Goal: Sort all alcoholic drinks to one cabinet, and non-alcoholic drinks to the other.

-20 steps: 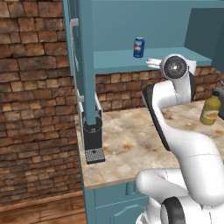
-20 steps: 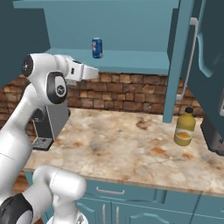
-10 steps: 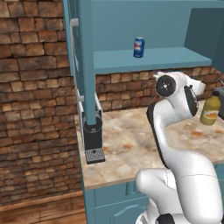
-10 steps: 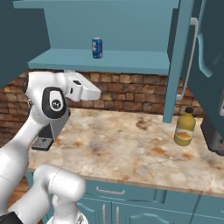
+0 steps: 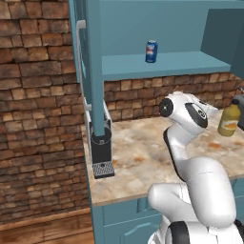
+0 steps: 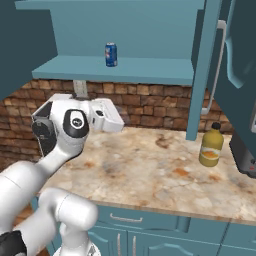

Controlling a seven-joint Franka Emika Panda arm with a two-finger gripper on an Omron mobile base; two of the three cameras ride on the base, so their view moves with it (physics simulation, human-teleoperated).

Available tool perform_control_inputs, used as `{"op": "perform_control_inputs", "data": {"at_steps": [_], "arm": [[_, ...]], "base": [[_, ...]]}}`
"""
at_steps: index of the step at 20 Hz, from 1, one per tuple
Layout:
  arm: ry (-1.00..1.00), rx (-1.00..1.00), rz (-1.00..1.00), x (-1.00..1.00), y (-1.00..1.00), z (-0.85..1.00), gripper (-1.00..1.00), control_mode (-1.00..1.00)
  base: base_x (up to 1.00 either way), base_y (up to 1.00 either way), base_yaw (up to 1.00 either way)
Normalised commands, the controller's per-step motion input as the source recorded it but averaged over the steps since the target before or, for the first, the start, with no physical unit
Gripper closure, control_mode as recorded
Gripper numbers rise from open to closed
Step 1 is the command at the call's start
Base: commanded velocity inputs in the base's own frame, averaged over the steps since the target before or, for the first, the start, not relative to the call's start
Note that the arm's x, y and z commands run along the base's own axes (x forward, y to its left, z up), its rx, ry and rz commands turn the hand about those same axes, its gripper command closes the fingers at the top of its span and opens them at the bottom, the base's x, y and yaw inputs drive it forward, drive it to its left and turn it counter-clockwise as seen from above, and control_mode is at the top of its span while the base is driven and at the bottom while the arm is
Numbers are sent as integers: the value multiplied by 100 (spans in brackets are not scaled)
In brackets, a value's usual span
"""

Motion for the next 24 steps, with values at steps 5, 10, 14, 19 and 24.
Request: {"op": "perform_control_inputs", "data": {"at_steps": [5, 10, 14, 19, 24], "arm": [[0, 0, -15, 66, -26, -60, -100, -100], [-6, 0, -11, 13, -45, -12, -100, -100], [-6, 0, -7, 10, -39, -3, -100, -100], [-3, 0, -7, 20, -30, -12, -100, -100], [-1, 0, -11, 9, -45, -9, -100, -100]], "base": [[0, 0, 0], [0, 0, 0], [0, 0, 0], [0, 0, 0], [0, 0, 0]]}}
